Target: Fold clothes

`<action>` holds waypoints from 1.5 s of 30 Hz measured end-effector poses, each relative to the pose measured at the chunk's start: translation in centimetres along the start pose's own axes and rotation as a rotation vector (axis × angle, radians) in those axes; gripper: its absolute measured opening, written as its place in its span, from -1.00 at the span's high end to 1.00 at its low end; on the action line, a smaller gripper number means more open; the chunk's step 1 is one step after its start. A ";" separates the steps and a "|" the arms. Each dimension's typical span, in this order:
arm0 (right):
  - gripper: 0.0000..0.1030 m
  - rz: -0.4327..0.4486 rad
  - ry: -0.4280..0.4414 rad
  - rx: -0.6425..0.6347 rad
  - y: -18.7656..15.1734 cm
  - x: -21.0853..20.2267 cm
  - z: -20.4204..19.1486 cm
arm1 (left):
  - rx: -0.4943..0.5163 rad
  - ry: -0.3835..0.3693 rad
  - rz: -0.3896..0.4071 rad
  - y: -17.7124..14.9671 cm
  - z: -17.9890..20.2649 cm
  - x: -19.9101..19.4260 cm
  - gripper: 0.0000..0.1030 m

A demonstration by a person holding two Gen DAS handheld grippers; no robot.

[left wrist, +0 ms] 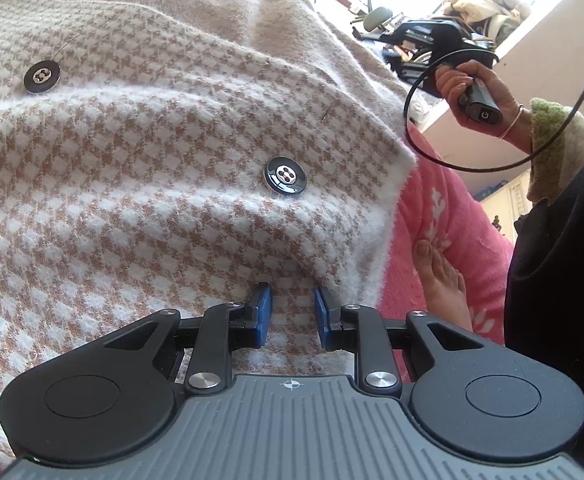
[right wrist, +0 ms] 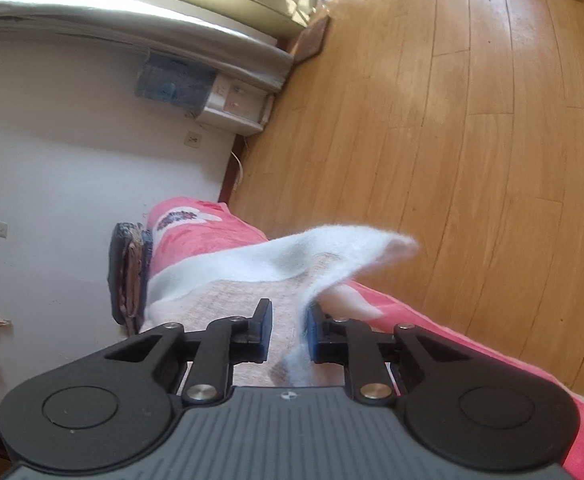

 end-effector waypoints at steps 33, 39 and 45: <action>0.73 -1.037 0.188 -1.473 -32.3 -2.9 -14.9 | -0.206 -0.061 0.105 -2.6 -4.1 -4.8 0.52; 0.66 -0.951 0.204 -1.383 -30.5 -1.1 -17.5 | -0.356 -0.086 0.203 -1.8 -7.0 -7.3 0.33; 0.45 -0.790 0.262 -1.127 -26.1 2.1 -22.0 | -0.448 -0.068 0.247 -0.6 -9.1 -8.4 0.24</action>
Point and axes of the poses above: each gripper's, at about its wrist camera, not at the fingertips, and x roughly the way its jaws point, z to its right, y to its top, the point moved 7 cm from there along x, roughly the way its jaws point, and after that the axes turned 3 degrees about y, right-handed, at the moved point
